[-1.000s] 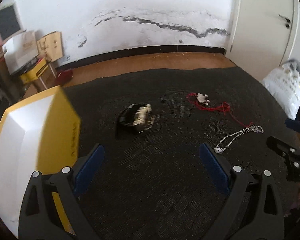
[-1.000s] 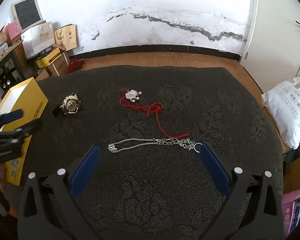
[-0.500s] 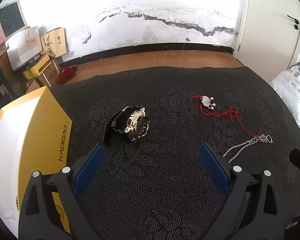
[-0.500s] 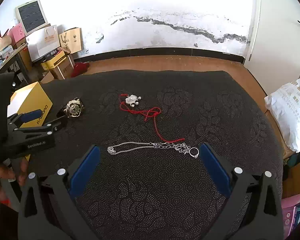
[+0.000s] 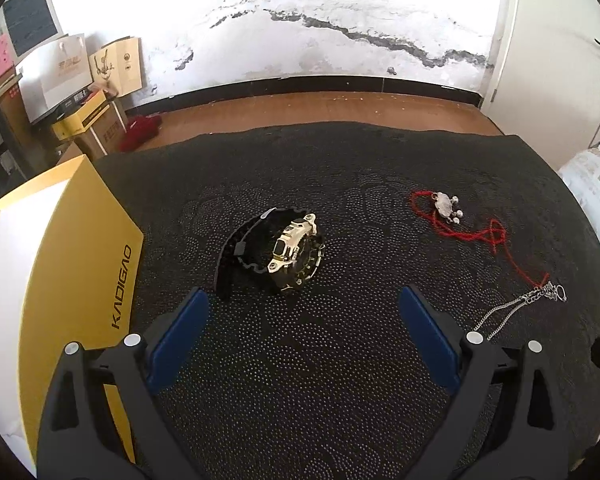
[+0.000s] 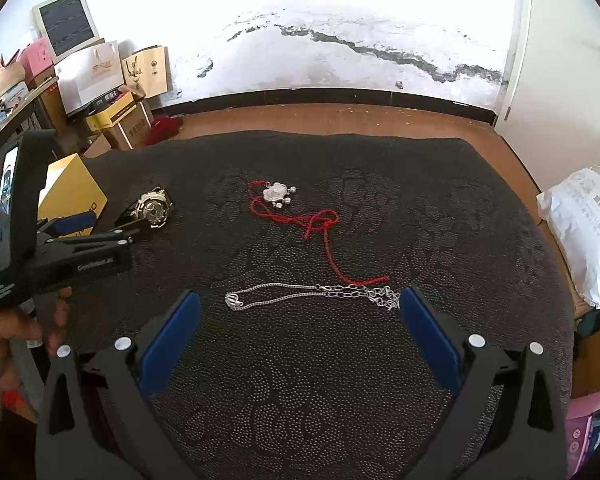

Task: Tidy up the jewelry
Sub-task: 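Close left tool around the black-and-gold wristwatch band, then grasp the silver ring at the chain end with right tool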

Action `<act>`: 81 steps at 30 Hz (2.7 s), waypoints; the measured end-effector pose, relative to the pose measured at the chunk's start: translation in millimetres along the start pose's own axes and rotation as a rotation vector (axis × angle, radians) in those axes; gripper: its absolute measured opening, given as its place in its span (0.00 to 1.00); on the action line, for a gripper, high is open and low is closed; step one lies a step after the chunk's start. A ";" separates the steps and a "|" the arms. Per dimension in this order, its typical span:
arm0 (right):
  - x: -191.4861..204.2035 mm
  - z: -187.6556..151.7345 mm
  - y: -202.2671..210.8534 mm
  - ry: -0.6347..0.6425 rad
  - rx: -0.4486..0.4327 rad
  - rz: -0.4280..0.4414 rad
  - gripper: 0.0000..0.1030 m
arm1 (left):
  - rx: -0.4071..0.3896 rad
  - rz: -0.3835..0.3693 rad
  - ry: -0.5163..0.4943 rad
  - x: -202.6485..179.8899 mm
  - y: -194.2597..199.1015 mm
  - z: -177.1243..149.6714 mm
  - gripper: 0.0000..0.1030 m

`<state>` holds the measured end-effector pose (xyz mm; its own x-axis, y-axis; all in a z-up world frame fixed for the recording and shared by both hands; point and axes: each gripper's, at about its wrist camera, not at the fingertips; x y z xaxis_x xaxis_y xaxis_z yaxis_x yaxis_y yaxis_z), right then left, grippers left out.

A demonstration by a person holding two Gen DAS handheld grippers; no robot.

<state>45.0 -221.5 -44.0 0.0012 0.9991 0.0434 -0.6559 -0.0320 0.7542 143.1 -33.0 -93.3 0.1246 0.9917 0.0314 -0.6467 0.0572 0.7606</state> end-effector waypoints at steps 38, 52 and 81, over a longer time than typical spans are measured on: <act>-34.2 20.7 -52.1 -0.071 0.093 -0.031 0.93 | 0.030 -0.003 0.000 -0.4 -72.6 9.5 0.58; -99.8 -21.1 -67.9 -0.017 0.221 -0.099 0.93 | -0.010 -0.029 -0.010 9.7 7.2 2.9 0.58; -68.4 -29.0 -80.3 0.148 0.191 0.025 0.18 | -0.007 -0.045 -0.031 -4.8 4.4 7.6 0.58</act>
<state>75.7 -286.4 -126.5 -0.1337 0.9908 -0.0223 -0.5000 -0.0480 0.8647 145.4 -38.4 -85.2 0.1767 0.9841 0.0174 -0.6452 0.1024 0.7571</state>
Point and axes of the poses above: each gripper's, at about its wrist camera, not at the fingertips, and y roughly against the way its jaws point, x to its left, z to its top, and after that the axes turned 4 degrees about -x, right-handed
